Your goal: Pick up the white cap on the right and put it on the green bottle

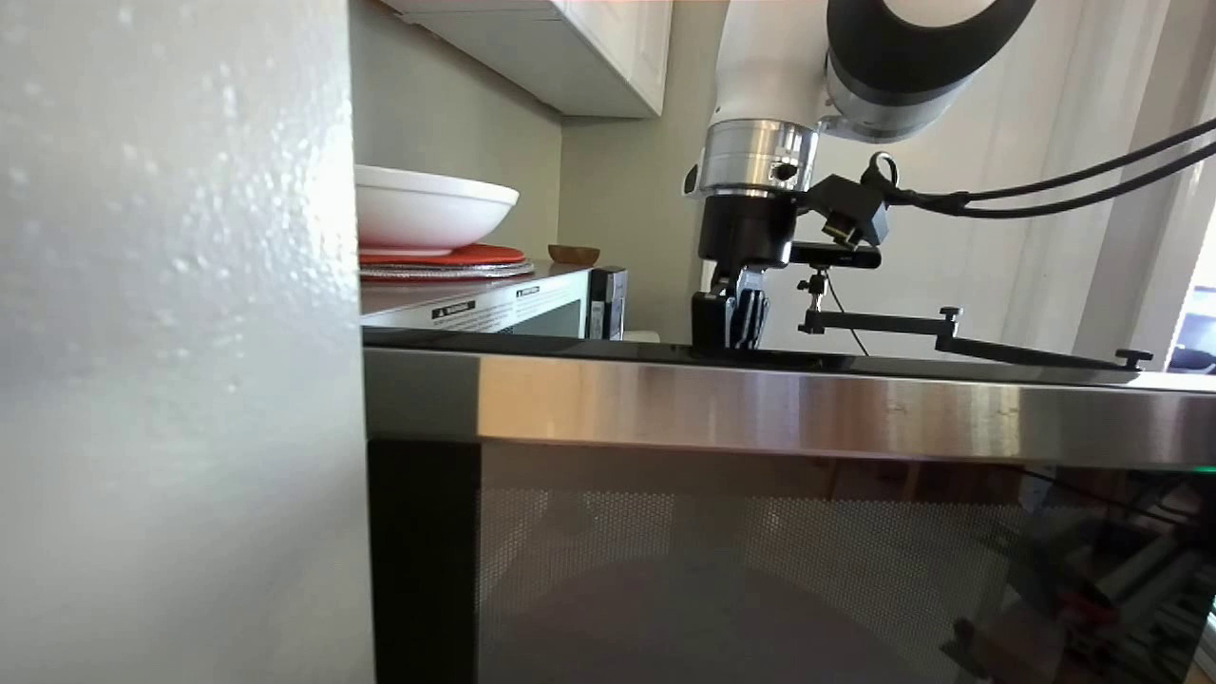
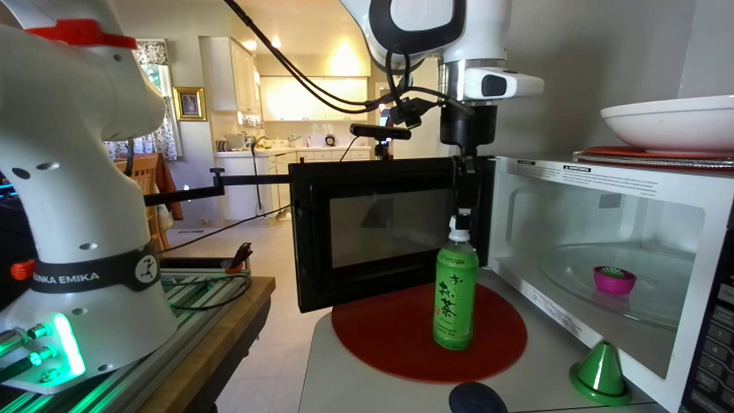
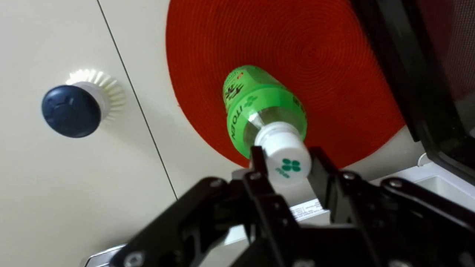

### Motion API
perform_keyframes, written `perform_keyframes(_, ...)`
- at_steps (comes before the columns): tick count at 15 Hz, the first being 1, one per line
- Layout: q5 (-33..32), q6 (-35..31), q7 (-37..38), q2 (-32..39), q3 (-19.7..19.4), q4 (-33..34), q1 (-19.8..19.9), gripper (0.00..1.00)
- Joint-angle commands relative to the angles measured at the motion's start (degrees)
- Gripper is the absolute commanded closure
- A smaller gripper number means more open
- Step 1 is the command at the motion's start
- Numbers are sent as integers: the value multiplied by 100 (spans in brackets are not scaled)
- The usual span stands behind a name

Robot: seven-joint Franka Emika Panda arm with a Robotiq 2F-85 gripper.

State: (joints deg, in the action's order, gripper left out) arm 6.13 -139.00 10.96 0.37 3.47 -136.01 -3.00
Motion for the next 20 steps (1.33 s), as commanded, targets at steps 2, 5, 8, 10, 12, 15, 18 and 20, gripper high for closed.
perform_keyframes(2, -565, -246, 1020, 41, -21, -72, -11, 92)
perform_keyframes(5, -904, -166, 1679, 24, -15, -50, -20, 92)
perform_keyframes(8, -1031, -108, 2255, 19, 11, -44, -43, 92)
perform_keyframes(10, -943, -90, 2468, 22, 58, -46, -75, 92)
perform_keyframes(12, -835, -106, 2596, 32, 109, -48, -129, 92)
perform_keyframes(15, -800, -118, 2884, 52, 152, -38, -193, 92)
perform_keyframes(18, -940, -65, 3365, 49, 145, -21, -190, 92)
perform_keyframes(20, -1007, -35, 3744, 52, 132, -15, -179, 92)
